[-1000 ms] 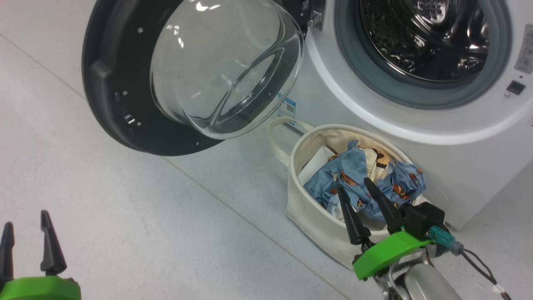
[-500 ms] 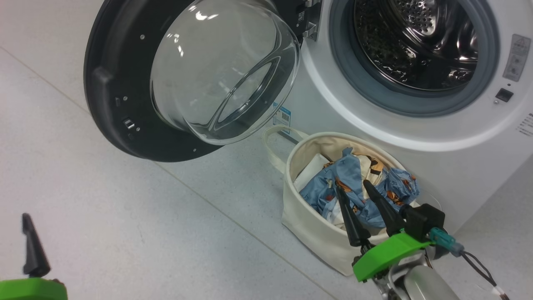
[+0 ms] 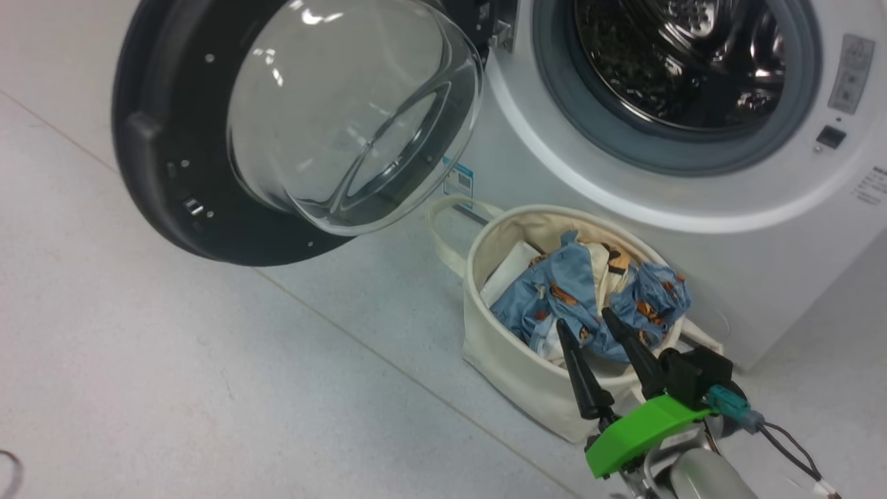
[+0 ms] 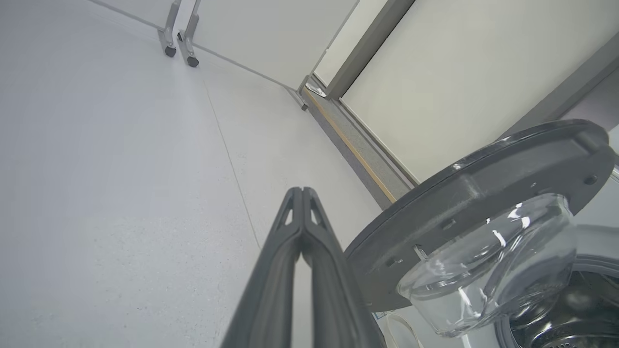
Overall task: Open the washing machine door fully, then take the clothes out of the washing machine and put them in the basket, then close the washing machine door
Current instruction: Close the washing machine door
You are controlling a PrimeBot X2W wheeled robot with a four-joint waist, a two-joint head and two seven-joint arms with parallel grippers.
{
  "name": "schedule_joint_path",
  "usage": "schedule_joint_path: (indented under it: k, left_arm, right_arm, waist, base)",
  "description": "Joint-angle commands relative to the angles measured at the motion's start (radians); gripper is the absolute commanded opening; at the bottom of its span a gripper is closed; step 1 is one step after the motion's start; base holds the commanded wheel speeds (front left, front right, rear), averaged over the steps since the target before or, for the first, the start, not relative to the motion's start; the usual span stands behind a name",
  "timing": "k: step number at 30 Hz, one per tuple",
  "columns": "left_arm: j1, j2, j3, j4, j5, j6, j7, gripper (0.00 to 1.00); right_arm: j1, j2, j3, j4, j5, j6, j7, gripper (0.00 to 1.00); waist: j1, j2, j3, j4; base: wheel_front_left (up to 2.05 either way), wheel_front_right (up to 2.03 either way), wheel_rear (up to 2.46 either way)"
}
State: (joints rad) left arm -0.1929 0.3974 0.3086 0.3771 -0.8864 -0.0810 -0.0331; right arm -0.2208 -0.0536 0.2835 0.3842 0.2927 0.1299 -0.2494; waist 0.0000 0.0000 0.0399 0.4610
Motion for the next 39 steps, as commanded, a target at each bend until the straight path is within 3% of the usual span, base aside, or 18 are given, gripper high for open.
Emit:
schedule_joint_path:
  k: [1,7,13,20,25,39]
  left_arm:
    - [-0.094,0.086,0.068,0.018,-0.063,-0.017,0.050,0.00]
    - [-0.250,0.159,0.138,0.142,-0.323,-0.045,0.249,0.00]
    - [-0.373,0.233,0.151,0.282,-0.438,-0.049,0.371,0.00]
    - [-0.502,0.284,0.124,0.377,-0.491,-0.049,0.441,0.00]
    - [-0.576,0.282,0.068,0.405,-0.492,-0.049,0.471,0.00]
    - [-0.682,0.257,0.002,0.418,-0.506,-0.050,0.387,0.00]
  right_arm:
    - [-0.045,0.003,0.024,-0.022,-0.021,0.001,-0.012,1.00]
    - [-0.067,-0.002,0.020,-0.008,-0.053,0.001,-0.012,1.00]
    - [-0.090,-0.021,0.023,-0.011,-0.064,0.001,-0.004,1.00]
    - [-0.111,-0.040,0.018,-0.043,-0.075,0.001,0.022,1.00]
    - [-0.123,-0.060,0.002,-0.083,-0.092,0.001,0.048,1.00]
    - [-0.134,-0.093,-0.031,-0.210,-0.135,0.001,0.120,1.00]
  waist:
    - [0.0000,0.0000,0.026,-0.017]
    - [0.0000,0.0000,0.060,-0.041]
    - [0.0000,0.0000,0.079,-0.073]
    - [0.0000,0.0000,0.122,-0.108]
    - [0.0000,0.0000,0.179,-0.129]
    - [0.0000,0.0000,0.315,-0.184]
  base:
    - [0.00,0.00,0.00]
    - [0.00,0.00,0.00]
    - [0.00,0.00,0.00]
    - [0.00,0.00,0.00]
    - [0.00,0.00,0.00]
    - [0.00,0.00,0.00]
